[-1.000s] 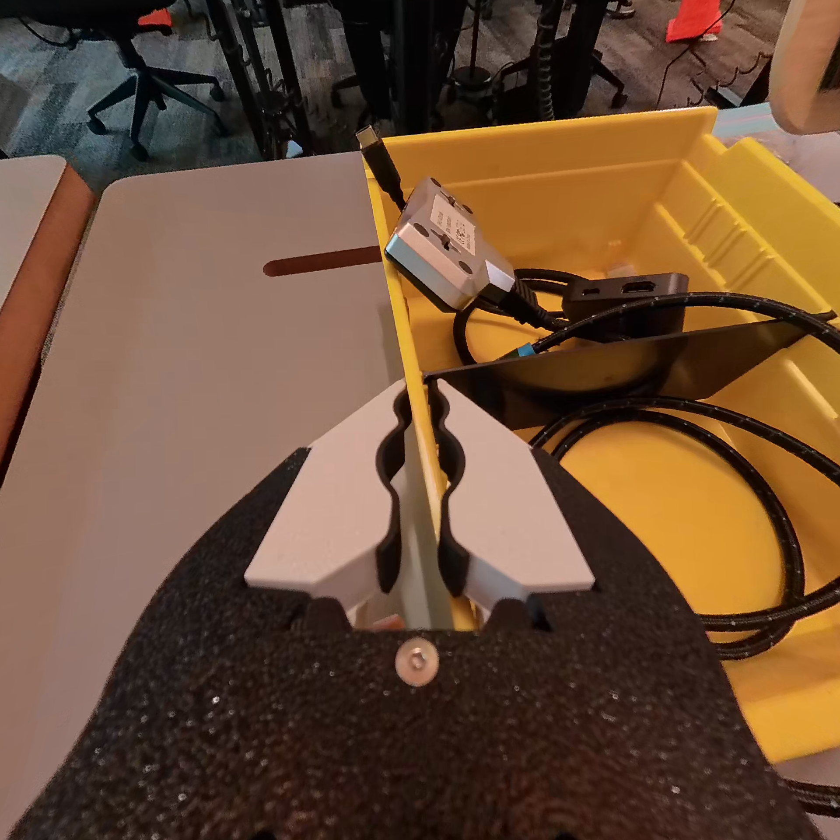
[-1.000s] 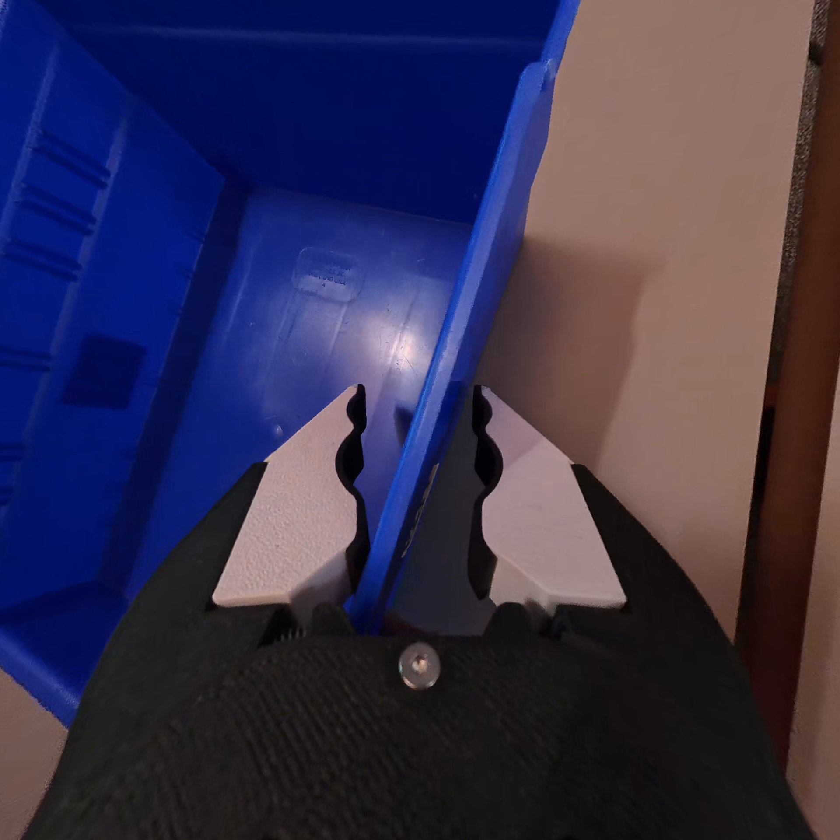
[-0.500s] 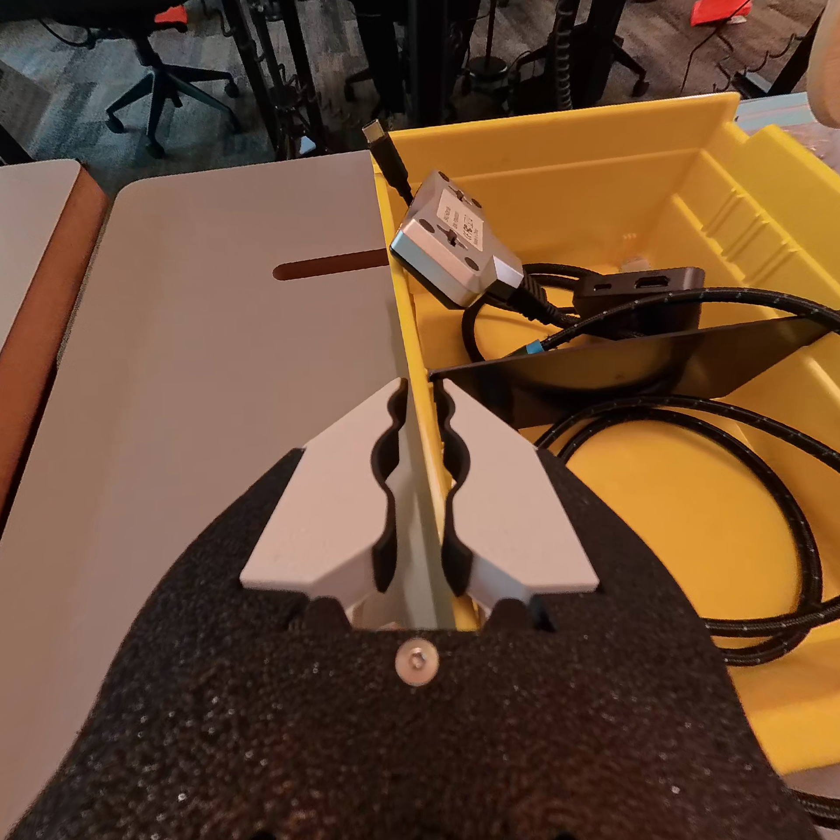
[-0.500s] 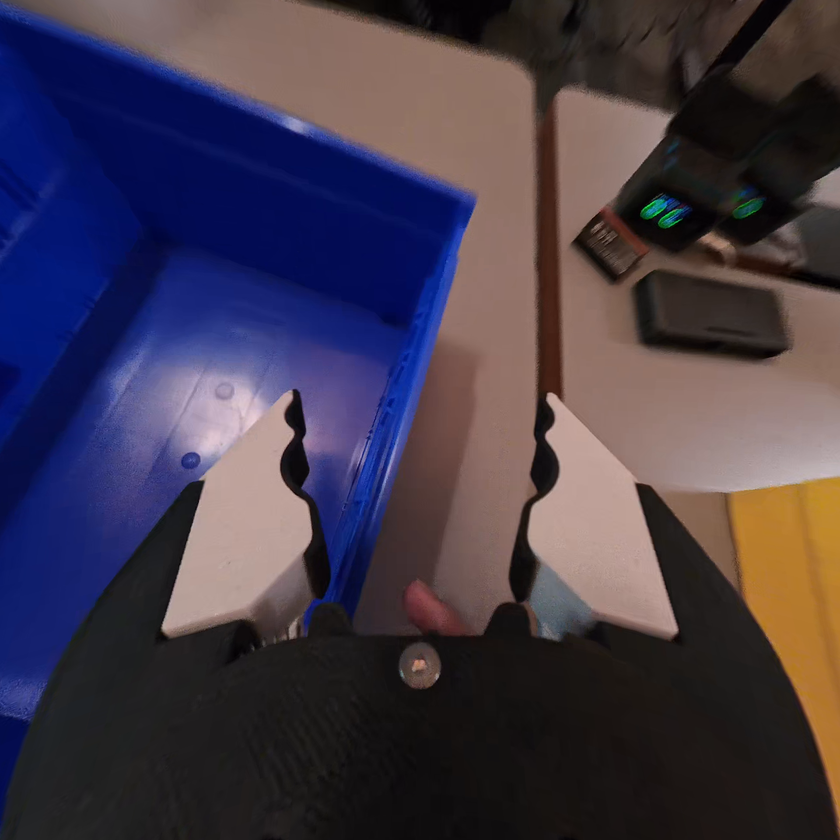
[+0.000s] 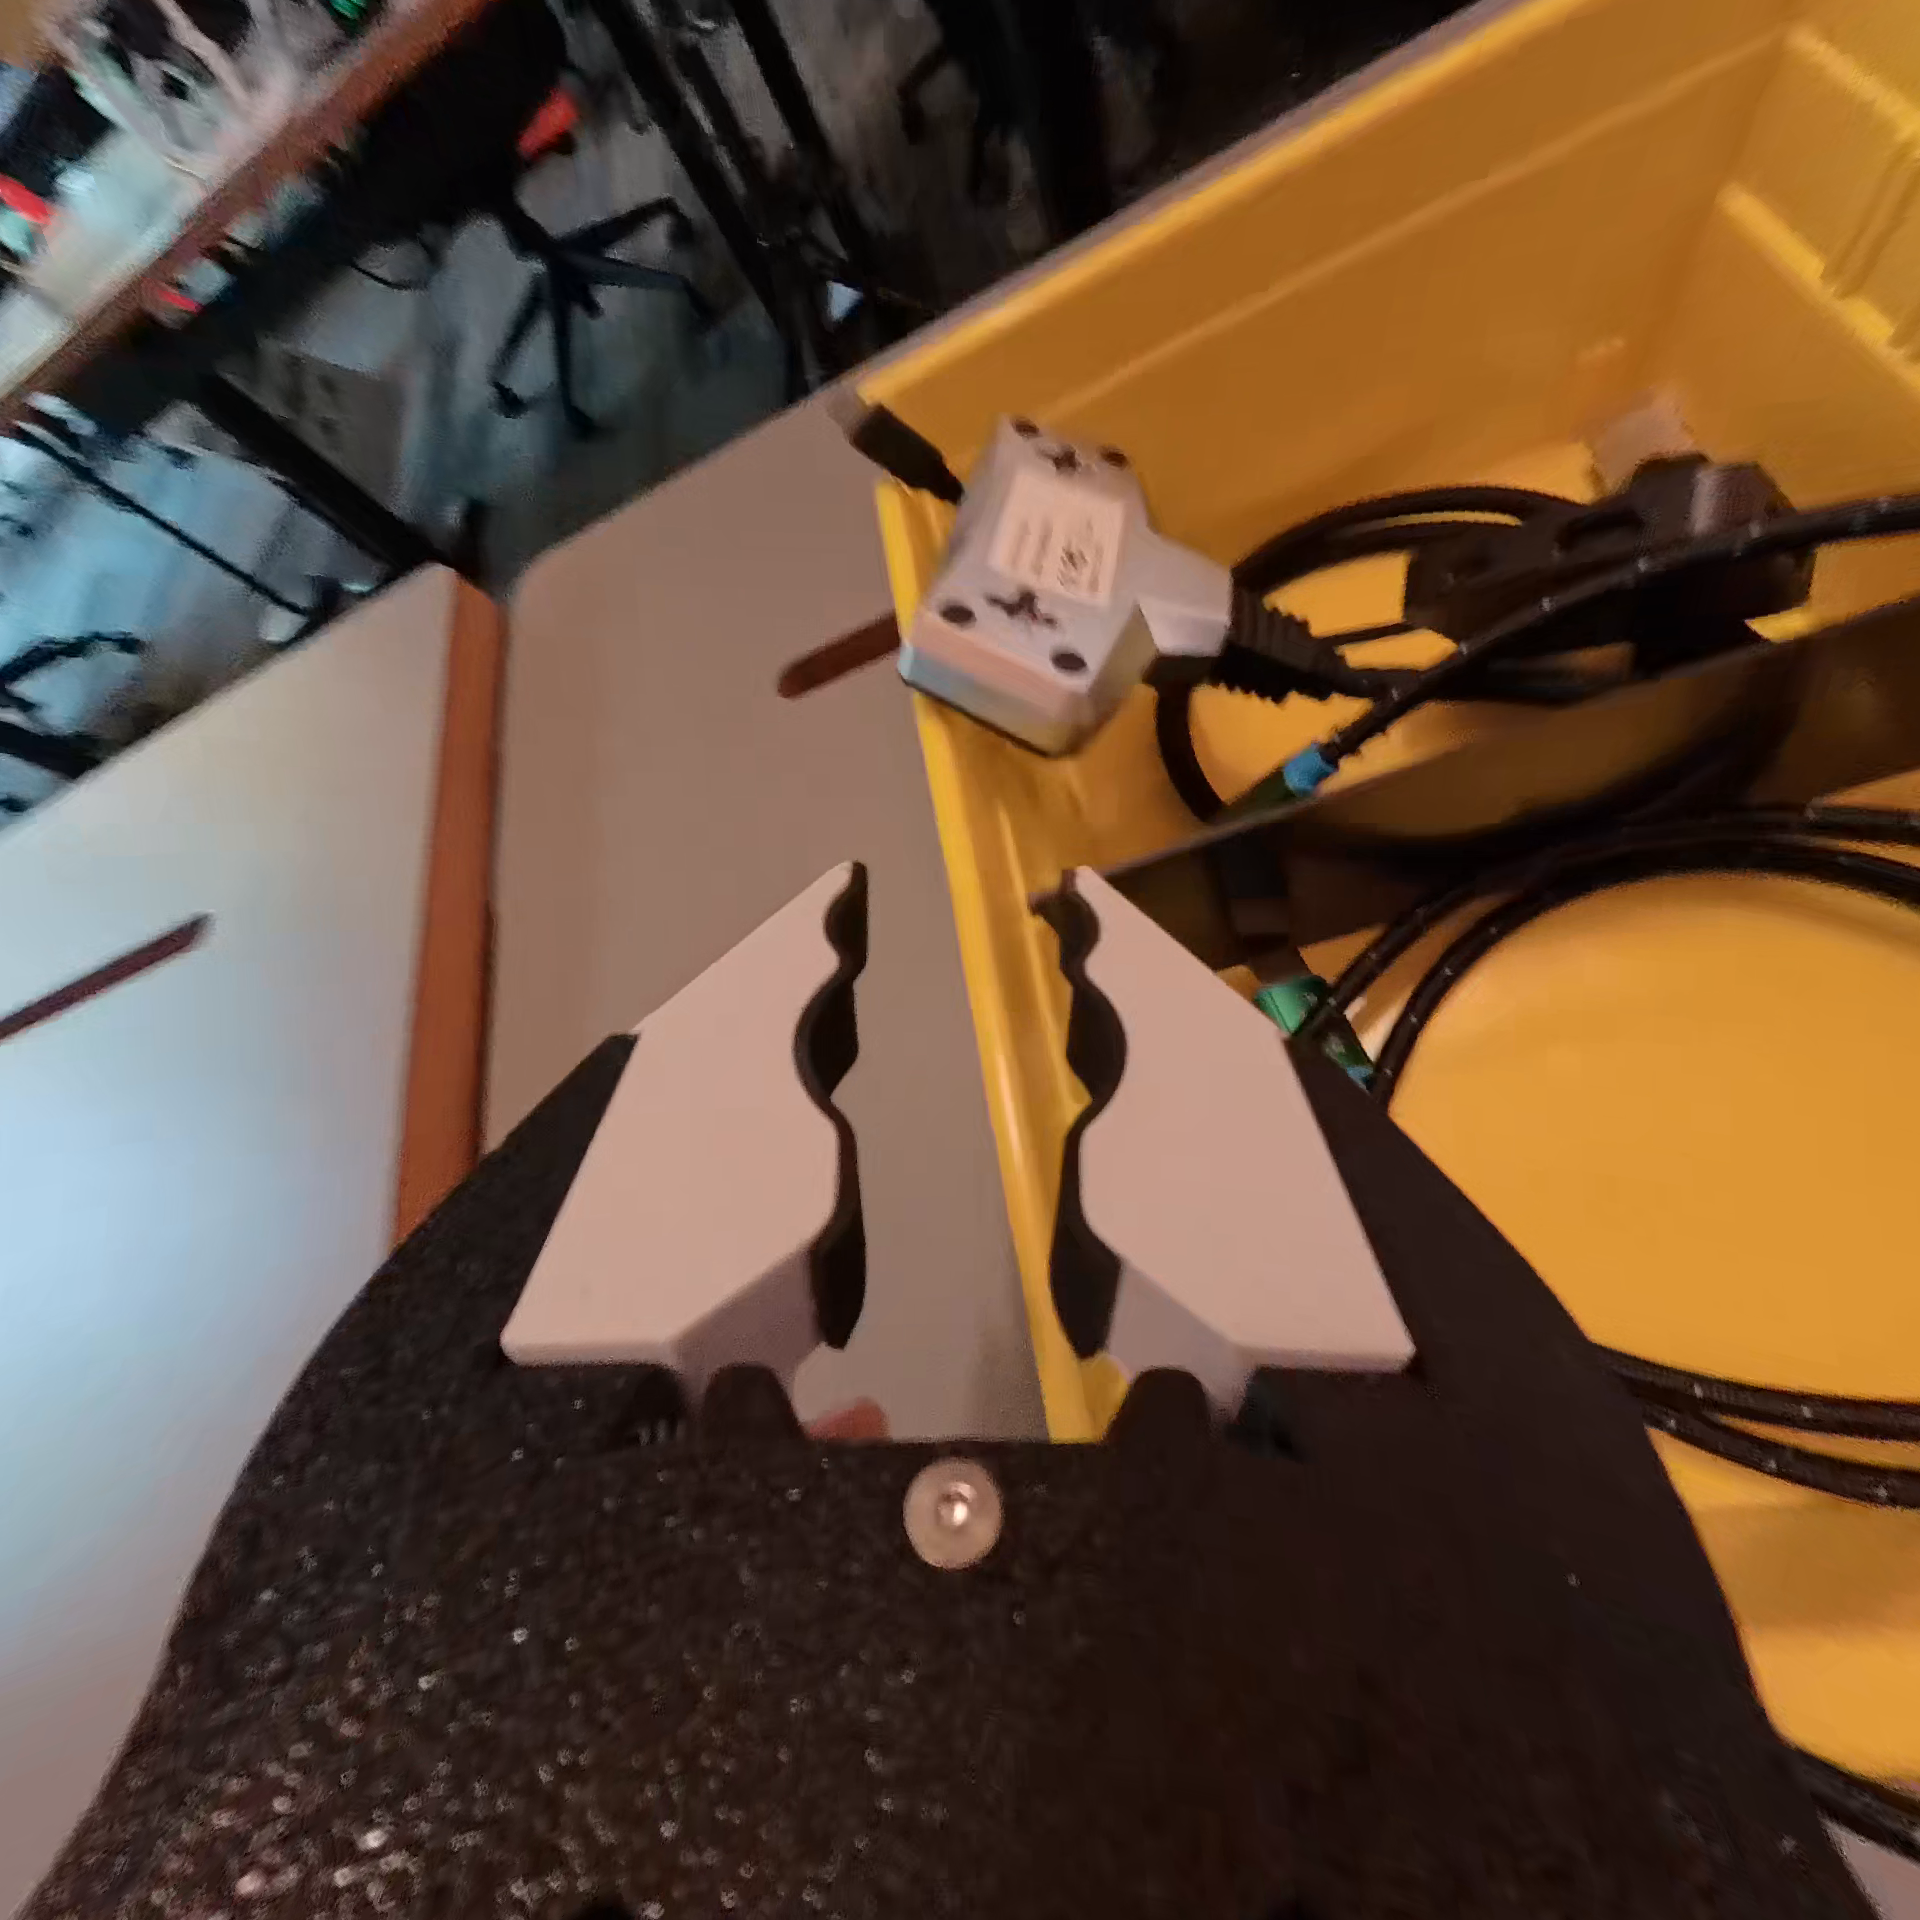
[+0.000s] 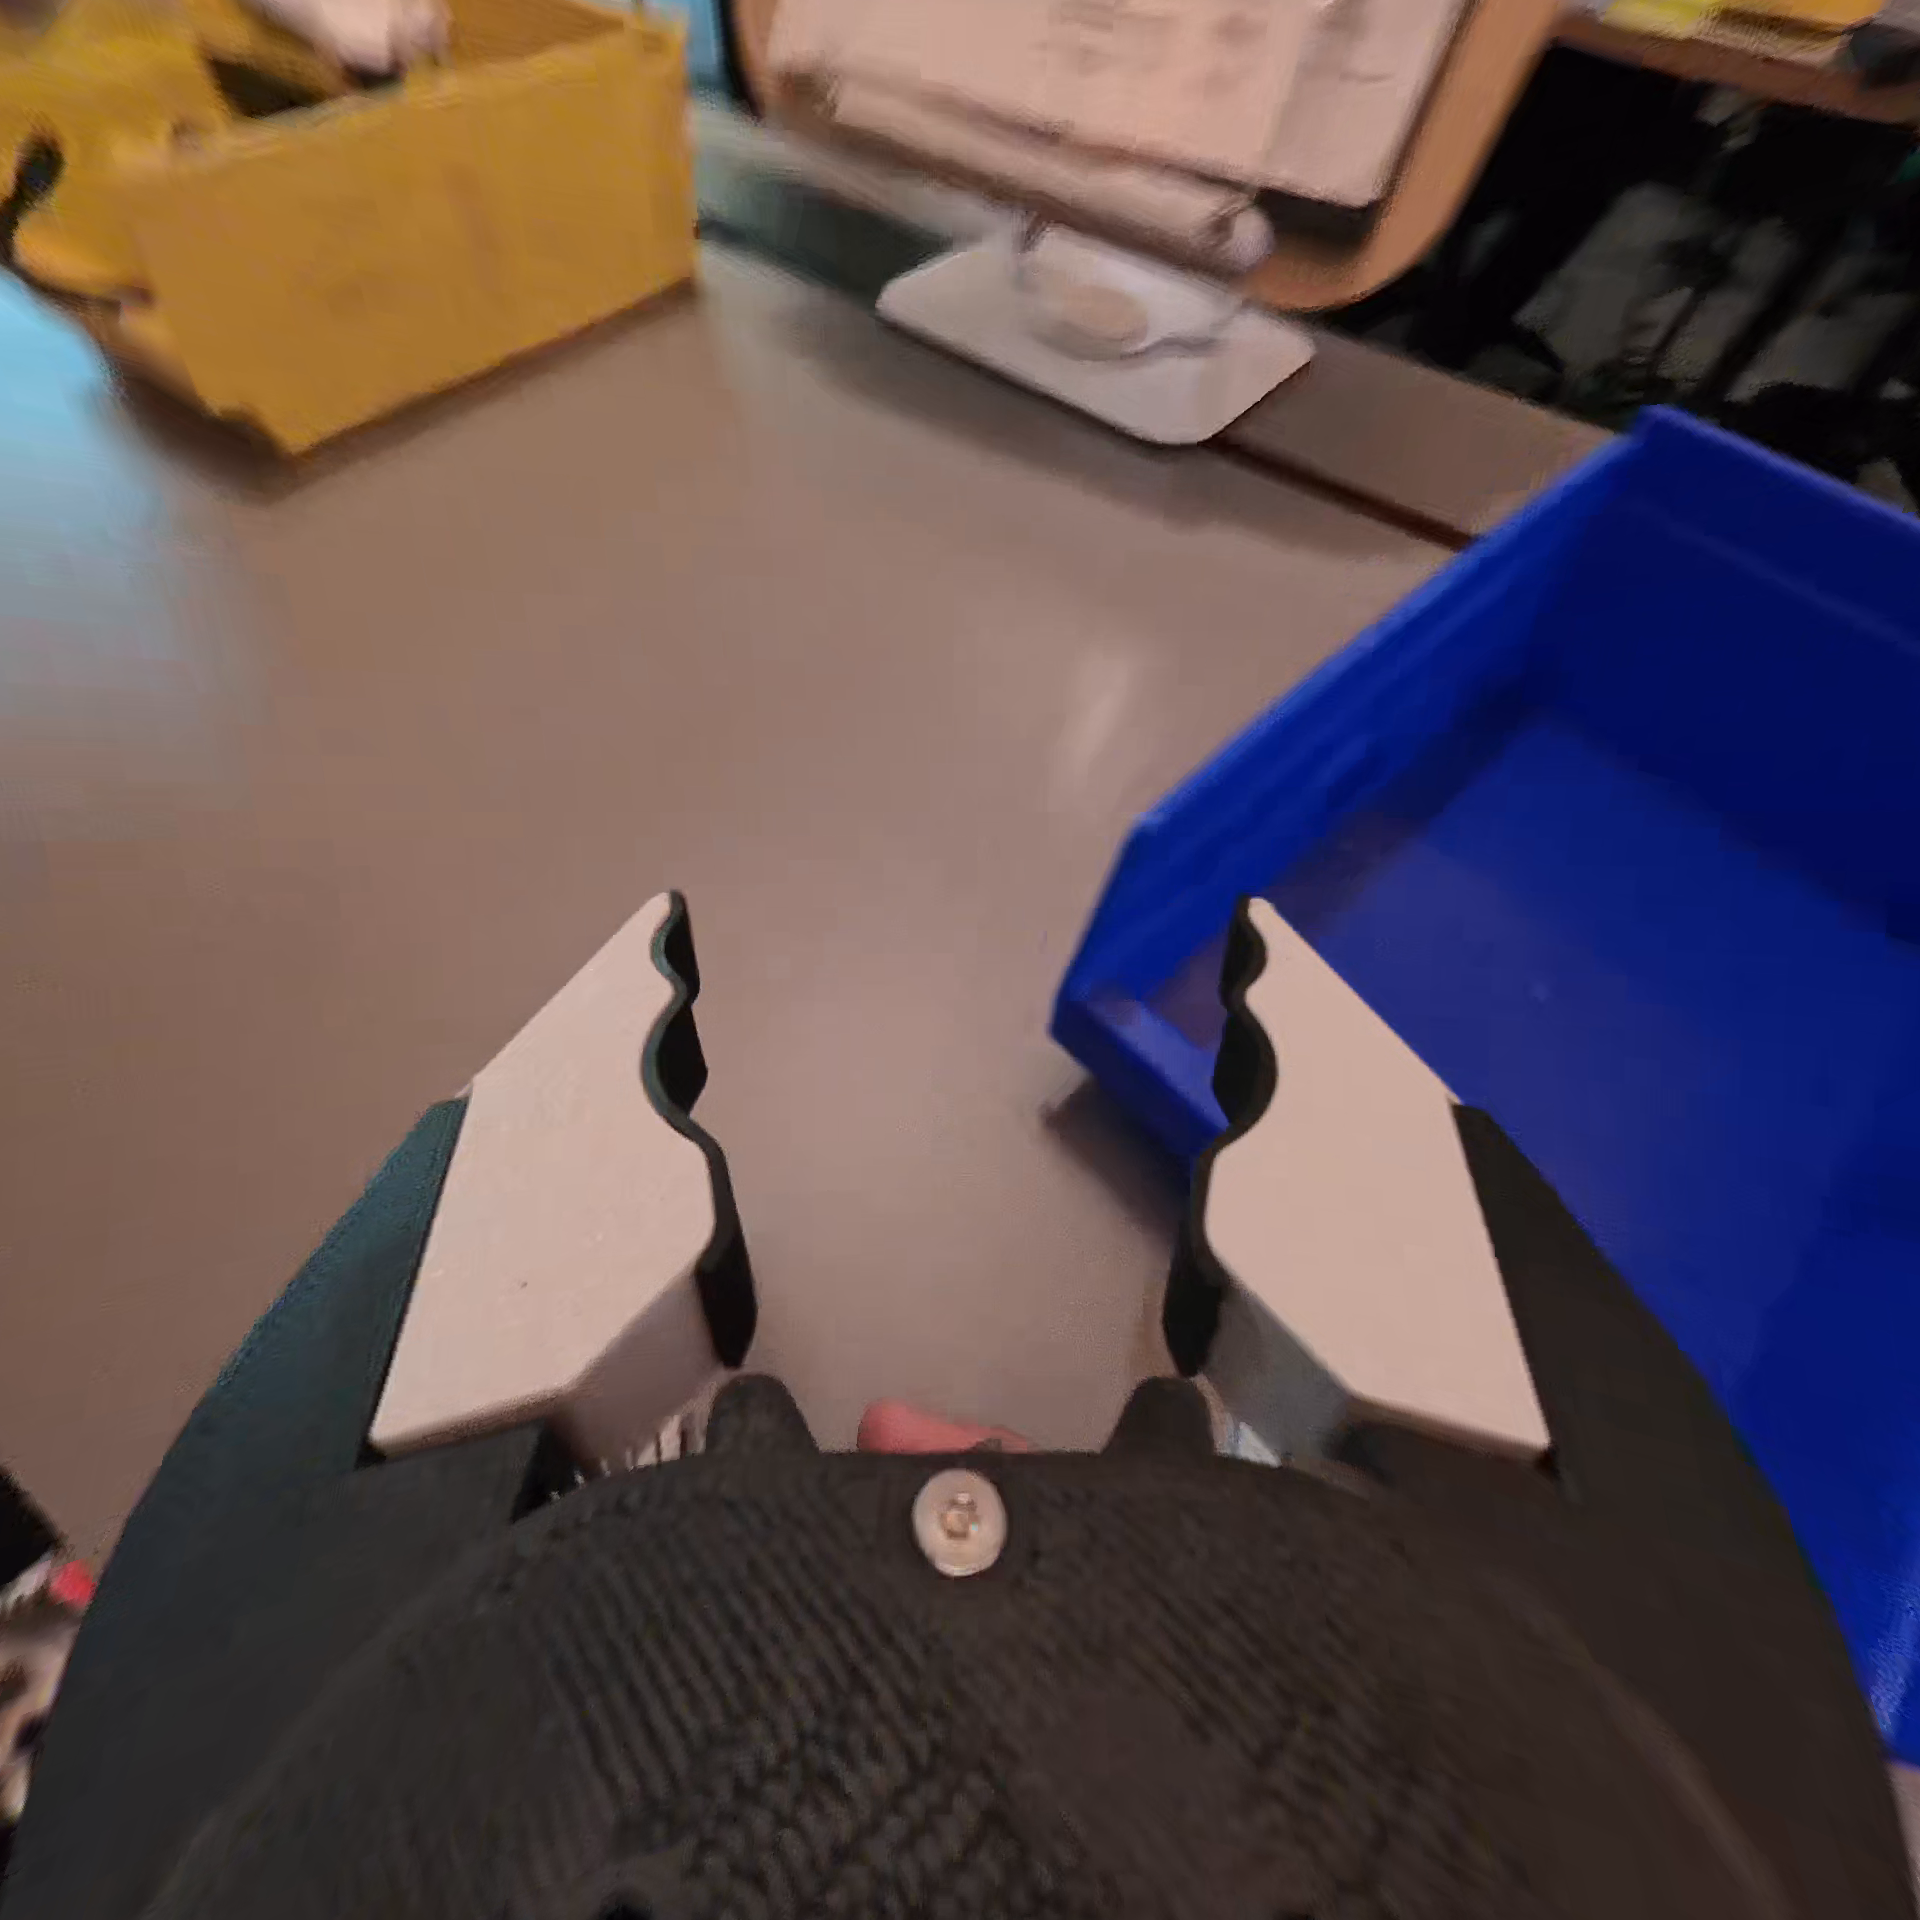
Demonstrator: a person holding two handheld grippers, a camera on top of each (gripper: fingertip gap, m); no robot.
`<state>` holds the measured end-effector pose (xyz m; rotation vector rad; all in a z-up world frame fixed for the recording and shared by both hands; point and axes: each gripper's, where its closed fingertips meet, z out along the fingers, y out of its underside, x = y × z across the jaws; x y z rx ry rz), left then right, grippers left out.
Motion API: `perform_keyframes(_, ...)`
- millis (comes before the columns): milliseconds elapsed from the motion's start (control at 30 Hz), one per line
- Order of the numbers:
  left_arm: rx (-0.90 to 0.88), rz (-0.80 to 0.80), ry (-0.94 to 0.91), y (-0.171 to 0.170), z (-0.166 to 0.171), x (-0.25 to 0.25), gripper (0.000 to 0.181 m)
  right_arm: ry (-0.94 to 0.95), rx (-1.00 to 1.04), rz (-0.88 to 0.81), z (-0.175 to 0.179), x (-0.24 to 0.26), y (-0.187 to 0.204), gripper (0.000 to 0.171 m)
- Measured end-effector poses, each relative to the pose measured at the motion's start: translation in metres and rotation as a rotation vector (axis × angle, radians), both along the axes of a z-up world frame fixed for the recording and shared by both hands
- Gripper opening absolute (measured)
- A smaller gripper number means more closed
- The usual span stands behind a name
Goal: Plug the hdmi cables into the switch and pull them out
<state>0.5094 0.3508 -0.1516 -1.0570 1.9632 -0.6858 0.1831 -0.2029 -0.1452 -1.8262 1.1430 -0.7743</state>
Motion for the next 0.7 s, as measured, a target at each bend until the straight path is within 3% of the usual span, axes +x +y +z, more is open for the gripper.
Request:
perform_keyframes(100, -0.109, 0.058, 0.096, -0.018, 0.018, -0.005, 0.031, -0.042, -0.12, -0.001, 0.004, 0.005, 0.01, 0.106)
perform_keyframes(200, -0.41, 0.051, 0.342, -0.066, 0.013, -0.021, 0.041, -0.049, -0.01, 0.048, 0.005, 0.008, 0.032, 0.108)
perform_keyframes(267, -0.512, 0.09, 0.417, -0.082, 0.007, -0.021, 0.05, -0.002, 0.022, 0.095, -0.001, 0.004, 0.041, 0.106)
perform_keyframes(367, -0.532, 0.228, 0.469, -0.08, -0.013, -0.01, 0.063, -0.003, -0.009, 0.083, -0.007, 0.005, 0.036, 0.107)
perform_keyframes(500, -0.594, 0.305, 0.488, -0.087, -0.024, 0.01, 0.064, -0.002, -0.021, 0.074, -0.008, 0.003, 0.03, 0.106)
perform_keyframes(633, -0.548, 0.417, 0.49, -0.081, -0.04, 0.027, 0.065, 0.007, -0.001, 0.083, -0.011, 0.005, 0.032, 0.105)
perform_keyframes(700, -0.525, 0.474, 0.443, -0.074, -0.038, 0.037, 0.057, 0.018, -0.014, 0.089, -0.016, 0.006, 0.033, 0.106)
